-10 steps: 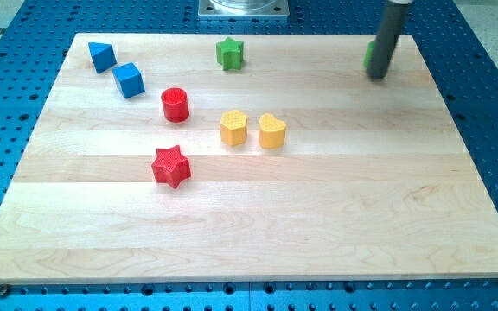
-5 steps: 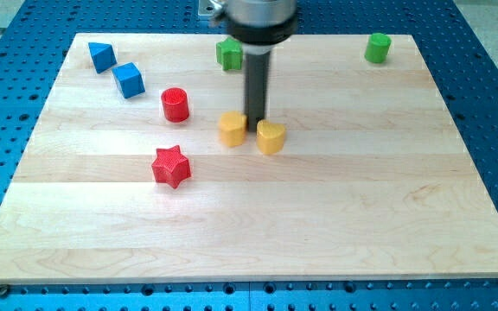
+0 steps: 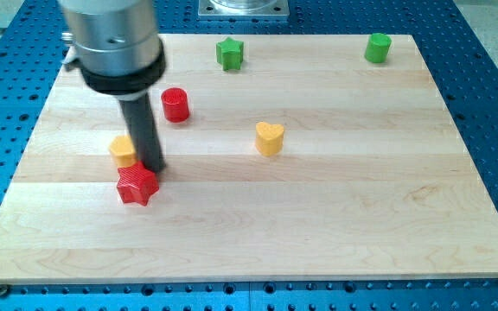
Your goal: Place the yellow hexagon at the center left of the board
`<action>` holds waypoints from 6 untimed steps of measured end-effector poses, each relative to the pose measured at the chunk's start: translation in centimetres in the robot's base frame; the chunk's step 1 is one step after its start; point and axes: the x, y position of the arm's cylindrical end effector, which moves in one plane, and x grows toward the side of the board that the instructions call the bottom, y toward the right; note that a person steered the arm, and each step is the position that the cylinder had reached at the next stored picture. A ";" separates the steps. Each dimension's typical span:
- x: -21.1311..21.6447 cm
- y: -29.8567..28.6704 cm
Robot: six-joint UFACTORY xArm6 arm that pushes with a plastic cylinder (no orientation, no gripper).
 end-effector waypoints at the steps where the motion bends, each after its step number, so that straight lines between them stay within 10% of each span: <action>1: -2.3 -3.7; 6: -4.9 -7.5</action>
